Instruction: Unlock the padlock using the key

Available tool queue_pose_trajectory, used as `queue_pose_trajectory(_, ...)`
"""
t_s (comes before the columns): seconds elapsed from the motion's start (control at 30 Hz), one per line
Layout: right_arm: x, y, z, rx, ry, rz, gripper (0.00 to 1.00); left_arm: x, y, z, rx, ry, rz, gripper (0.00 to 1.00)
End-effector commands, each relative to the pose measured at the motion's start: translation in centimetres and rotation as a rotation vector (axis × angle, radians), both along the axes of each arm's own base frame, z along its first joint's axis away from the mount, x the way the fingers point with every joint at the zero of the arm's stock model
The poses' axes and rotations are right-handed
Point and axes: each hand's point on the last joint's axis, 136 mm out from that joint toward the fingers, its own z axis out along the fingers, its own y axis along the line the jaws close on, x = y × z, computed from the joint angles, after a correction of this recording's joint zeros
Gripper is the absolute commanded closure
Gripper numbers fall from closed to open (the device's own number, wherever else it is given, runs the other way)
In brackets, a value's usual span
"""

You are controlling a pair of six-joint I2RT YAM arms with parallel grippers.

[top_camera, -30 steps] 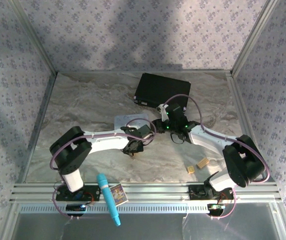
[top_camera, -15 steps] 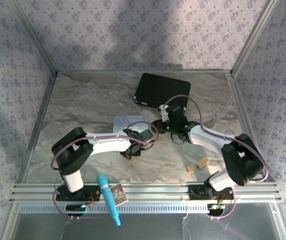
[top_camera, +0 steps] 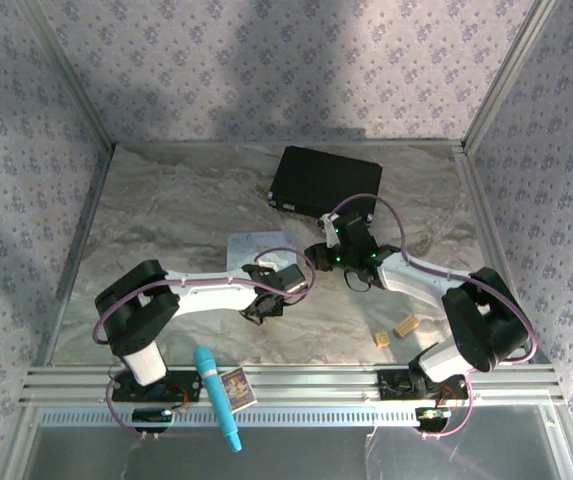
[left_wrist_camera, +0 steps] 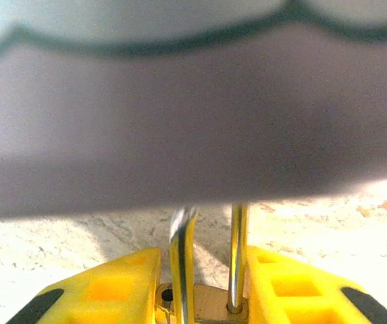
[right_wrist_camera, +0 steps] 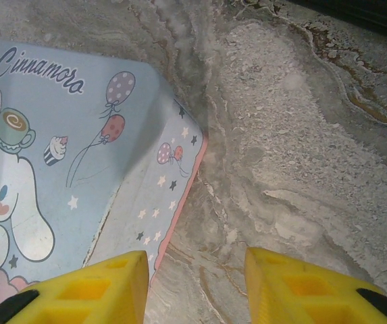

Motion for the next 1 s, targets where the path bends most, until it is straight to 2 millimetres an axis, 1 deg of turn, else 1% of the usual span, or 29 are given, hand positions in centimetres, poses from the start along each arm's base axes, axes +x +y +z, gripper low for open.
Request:
queue_pose_trajectory(0.0,0.2,-0.3,-0.1,-0.001,-0.007,-0.012,0.57,-3.6,0.7,-1.1,0.044,0.156,-0.036,0.77)
queue_pose_trajectory(0.03,0.2,-0.2,0.0,0.003,-0.008,-0.009,0.58,-3.5,1.1,-0.9,0.076,0.149,-0.036,0.79)
queue_pose_trajectory(0.17,0.3,0.0,0.3,0.013,-0.01,-0.009,0.57,-2.8,2.7,0.3,0.196,0.117,-0.041,0.81)
queue_pose_trajectory(0.27,0.4,0.0,0.3,0.013,-0.011,-0.012,0.57,-2.4,3.4,1.4,0.243,0.085,-0.041,0.83)
queue_pose_trajectory(0.33,0.3,-0.1,0.0,0.013,-0.006,-0.015,0.58,-2.2,3.3,2.2,0.239,0.059,-0.038,0.83)
queue_pose_trajectory(0.4,0.2,0.0,-0.1,0.019,-0.003,-0.017,0.58,-2.1,1.9,2.5,0.143,0.056,-0.06,0.83)
queue_pose_trajectory(0.47,0.2,0.1,-0.2,0.026,0.001,-0.016,0.58,-2.3,0.0,2.4,-0.005,0.076,-0.073,0.83)
queue_pose_trajectory(0.5,0.2,0.1,-0.2,0.028,0.005,-0.016,0.58,-2.7,-0.6,2.2,-0.073,0.105,-0.076,0.83)
queue_pose_trajectory(0.53,0.2,0.2,-0.2,0.03,0.008,-0.014,0.58,-2.5,-1.9,2.2,-0.158,0.105,-0.082,0.82)
queue_pose_trajectory(0.6,0.2,0.3,-0.2,0.032,0.01,-0.012,0.58,-2.7,-3.2,2.4,-0.281,0.127,-0.093,0.81)
queue_pose_trajectory(0.67,0.2,0.2,-0.3,0.03,0.011,-0.014,0.58,-2.9,-4.0,2.7,-0.366,0.133,-0.102,0.79)
queue_pose_trajectory(0.73,0.1,0.2,-0.4,0.029,0.009,-0.013,0.58,-2.9,-4.5,2.9,-0.441,0.139,-0.102,0.72)
queue_pose_trajectory(0.77,0.1,0.2,-0.4,0.03,0.009,-0.013,0.58,-2.9,-4.8,3.1,-0.477,0.14,-0.1,0.71)
queue_pose_trajectory(0.83,0.1,0.1,-0.5,0.031,0.011,-0.015,0.58,-2.9,-5.1,3.1,-0.528,0.152,-0.091,0.7)
queue_pose_trajectory(0.9,0.0,0.1,-0.6,0.032,0.012,-0.016,0.58,-2.8,-6.0,3.1,-0.612,0.169,-0.089,0.7)
queue_pose_trajectory(0.97,0.0,0.1,-0.6,0.032,0.013,-0.016,0.58,-2.9,-6.5,3.2,-0.663,0.173,-0.081,0.7)
